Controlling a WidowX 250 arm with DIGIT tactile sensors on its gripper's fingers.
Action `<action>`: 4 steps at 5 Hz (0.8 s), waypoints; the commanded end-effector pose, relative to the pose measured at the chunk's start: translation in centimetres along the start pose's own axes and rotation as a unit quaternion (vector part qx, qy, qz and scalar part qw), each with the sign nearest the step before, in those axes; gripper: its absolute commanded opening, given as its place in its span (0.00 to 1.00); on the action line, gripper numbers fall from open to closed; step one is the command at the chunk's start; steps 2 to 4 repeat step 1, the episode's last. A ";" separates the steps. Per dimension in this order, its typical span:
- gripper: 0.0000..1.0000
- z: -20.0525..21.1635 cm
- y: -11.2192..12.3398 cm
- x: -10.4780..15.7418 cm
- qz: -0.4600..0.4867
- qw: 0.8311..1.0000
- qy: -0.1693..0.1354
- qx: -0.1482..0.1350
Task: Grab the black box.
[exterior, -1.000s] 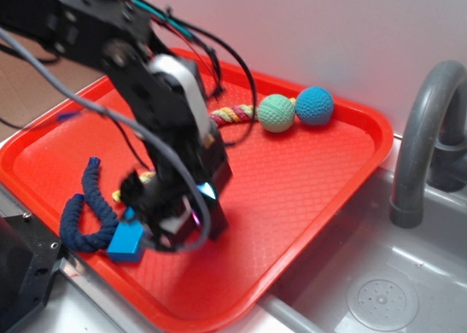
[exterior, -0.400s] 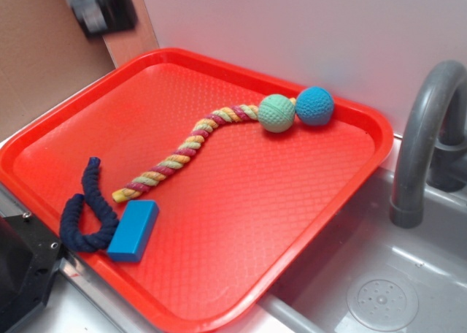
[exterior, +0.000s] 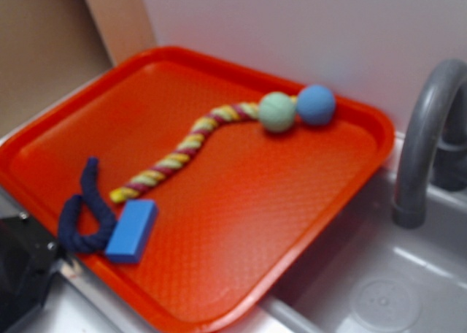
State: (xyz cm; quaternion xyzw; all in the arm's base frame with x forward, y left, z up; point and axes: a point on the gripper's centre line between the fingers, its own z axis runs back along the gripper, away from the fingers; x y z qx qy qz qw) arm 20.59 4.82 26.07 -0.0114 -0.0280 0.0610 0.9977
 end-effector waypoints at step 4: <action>0.00 -0.7 -2.0 -3.9 0.016 1.000 -0.017 0.020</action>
